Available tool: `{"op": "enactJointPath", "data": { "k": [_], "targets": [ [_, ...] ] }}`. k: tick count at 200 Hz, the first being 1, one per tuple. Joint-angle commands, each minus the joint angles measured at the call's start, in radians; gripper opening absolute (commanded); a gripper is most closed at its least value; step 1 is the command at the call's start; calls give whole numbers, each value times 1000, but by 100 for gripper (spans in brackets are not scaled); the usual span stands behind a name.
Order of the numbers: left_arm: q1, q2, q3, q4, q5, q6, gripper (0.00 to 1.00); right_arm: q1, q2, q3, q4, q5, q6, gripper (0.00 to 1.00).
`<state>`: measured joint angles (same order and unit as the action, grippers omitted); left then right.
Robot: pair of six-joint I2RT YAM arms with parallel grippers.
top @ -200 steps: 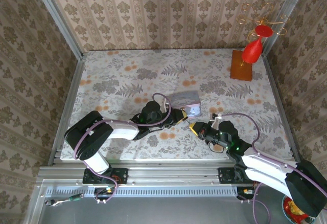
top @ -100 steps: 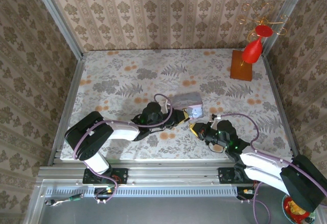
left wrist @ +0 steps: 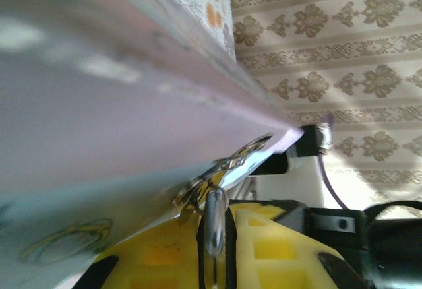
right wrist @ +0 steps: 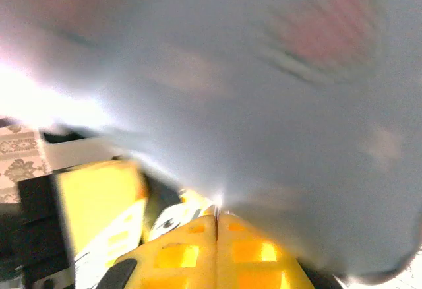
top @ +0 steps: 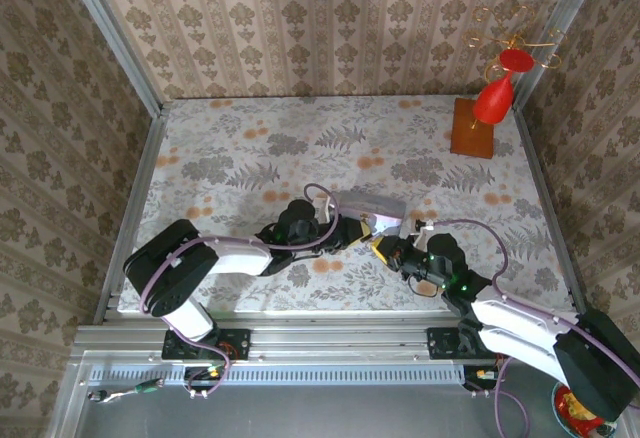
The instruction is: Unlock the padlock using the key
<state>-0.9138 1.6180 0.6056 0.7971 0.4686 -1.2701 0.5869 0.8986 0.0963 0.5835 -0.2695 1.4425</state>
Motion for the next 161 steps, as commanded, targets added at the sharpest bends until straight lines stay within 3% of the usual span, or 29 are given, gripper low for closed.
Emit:
{"op": "enactJointPath", "data": {
  "k": [1,91,161],
  "targets": [
    [11,-26,39,-63,9,65,0,-6,-25,6,-20,19,-16,0],
    [48,-5,70,-190,-26,155,0,-8,-34,45,-131,12,-99,0],
    [93,58,108,-426,-126,376,0,-7,-94,64,-264,-16,-218,0]
  ]
}}
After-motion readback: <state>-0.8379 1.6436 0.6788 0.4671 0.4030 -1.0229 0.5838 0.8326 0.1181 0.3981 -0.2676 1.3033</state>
